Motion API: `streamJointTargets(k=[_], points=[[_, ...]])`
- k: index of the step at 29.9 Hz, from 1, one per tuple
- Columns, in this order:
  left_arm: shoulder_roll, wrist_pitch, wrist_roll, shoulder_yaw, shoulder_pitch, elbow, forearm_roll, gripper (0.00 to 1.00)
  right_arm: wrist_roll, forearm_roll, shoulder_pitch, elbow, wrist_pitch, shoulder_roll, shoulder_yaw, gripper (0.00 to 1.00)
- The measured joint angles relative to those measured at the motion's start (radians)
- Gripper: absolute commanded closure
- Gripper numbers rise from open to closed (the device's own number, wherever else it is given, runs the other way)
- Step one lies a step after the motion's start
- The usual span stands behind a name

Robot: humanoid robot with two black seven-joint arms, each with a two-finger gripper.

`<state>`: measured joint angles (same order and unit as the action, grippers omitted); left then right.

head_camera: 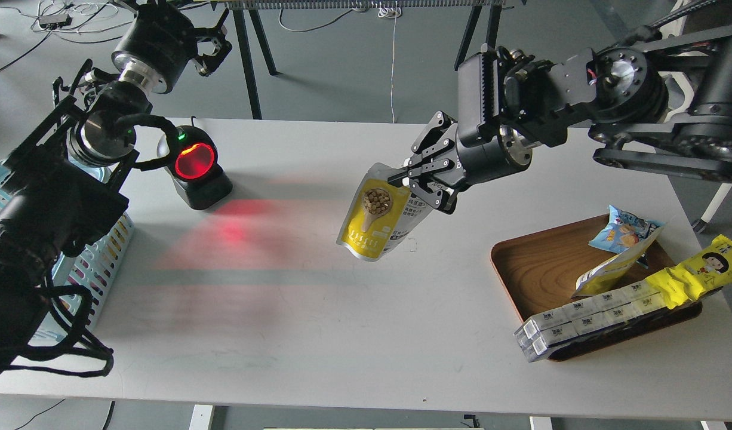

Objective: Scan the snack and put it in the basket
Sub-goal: 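Lift the yellow packet and carry it toward the scanner, then set the yellow packet on the table and open the right gripper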

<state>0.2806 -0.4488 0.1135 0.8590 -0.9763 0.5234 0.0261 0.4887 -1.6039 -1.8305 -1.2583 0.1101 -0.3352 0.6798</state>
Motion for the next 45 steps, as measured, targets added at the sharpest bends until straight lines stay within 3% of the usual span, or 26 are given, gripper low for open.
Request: streamJointTargets(k=[17,39,45], points=[[-0.003,0.001,0.002,0.0,0.002,-0.002,-0.002,0.0,0.0,0.062,0.11,0.123,-0.003,0.227,0.0,1.0],[-0.001,-0.001,0.003,0.0,0.004,-0.002,-0.002,0.0,0.0,0.059,0.127,0.131,-0.004,0.238,0.003,1.0],[-0.001,-0.002,0.003,0.0,0.004,-0.002,-0.002,0.0,0.0,0.06,0.126,0.131,-0.004,0.238,0.003,0.96]])
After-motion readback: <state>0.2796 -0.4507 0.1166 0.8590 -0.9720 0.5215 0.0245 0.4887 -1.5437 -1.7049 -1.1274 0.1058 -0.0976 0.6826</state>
